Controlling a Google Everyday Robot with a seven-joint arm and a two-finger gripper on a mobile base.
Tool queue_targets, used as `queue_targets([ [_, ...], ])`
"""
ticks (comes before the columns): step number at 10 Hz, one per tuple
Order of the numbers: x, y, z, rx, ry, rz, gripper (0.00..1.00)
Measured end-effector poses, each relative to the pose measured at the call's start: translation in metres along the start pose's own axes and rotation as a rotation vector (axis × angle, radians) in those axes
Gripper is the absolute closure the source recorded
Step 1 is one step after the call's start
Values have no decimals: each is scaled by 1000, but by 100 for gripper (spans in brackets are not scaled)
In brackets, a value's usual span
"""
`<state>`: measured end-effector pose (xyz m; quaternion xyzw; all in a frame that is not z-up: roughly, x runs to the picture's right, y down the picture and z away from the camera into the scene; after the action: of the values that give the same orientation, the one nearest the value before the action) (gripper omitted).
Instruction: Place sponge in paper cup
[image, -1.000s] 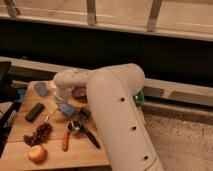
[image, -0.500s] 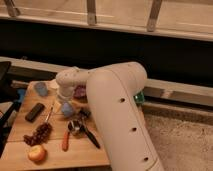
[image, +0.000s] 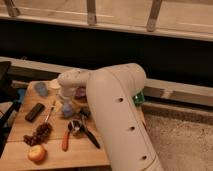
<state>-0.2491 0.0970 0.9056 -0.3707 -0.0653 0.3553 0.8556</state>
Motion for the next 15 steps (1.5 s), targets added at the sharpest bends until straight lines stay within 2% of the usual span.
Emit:
queue_targets([
  [2, -4, 0, 5, -9, -33, 5, 41],
  [3, -8, 4, 5, -14, -45, -4, 55],
  [5, -11, 14, 7, -26, -48, -16, 72],
  [7, -10, 21, 1, -30, -63, -12, 93],
  [8, -11, 19, -7, -23, -74, -10, 99],
  [12, -34, 7, -57, 40, -144, -26, 100],
  [15, -84, -17, -112, 105, -250, -80, 100],
])
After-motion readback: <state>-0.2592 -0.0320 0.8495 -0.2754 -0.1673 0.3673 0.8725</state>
